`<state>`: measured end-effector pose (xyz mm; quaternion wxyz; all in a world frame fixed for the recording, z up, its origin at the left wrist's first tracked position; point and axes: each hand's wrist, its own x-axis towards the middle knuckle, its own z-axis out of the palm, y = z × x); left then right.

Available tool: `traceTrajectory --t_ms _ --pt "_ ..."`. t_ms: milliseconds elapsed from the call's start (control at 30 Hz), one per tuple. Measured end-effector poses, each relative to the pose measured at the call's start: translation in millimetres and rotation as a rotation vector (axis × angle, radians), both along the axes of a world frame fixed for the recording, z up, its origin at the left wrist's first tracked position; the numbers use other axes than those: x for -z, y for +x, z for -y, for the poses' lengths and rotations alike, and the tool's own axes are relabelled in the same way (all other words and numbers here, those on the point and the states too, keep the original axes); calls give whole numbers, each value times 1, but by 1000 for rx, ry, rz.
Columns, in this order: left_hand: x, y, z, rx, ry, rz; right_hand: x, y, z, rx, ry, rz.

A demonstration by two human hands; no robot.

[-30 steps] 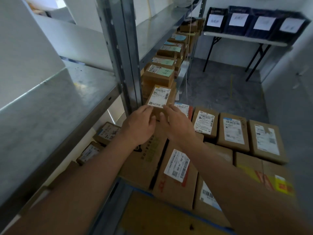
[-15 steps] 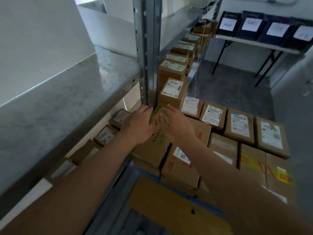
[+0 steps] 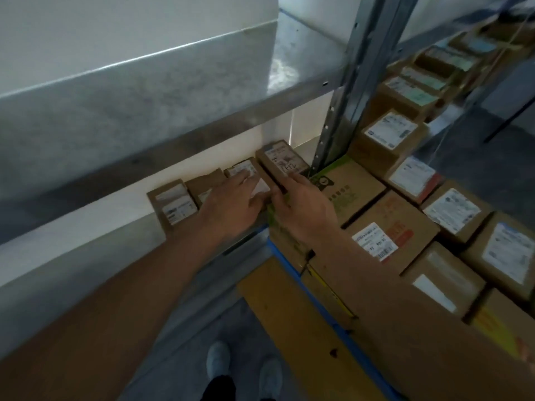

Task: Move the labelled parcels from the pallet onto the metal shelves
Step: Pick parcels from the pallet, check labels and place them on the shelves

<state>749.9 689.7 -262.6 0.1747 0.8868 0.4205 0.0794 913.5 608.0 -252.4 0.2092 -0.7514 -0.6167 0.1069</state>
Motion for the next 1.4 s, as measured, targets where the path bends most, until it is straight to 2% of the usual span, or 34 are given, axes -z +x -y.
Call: traceTrajectory --t_ms 233,567,833,1067,1400 --pt "23 -75 6 -177 -26 -70 20 -53 -22 -211 -57 15" --pt "63 -146 -3 -222 -44 -141 58 -123 -61 -371 -142 46" --pt "98 -173 -4 -215 -91 13 101 -158 -77 -418 -152 16" --pt "89 -182 6 -281 -61 169 102 -170 -63 -366 -5 -131" --pt "111 -193 4 -307 -72 193 121 -186 -63 -415 -68 -162"
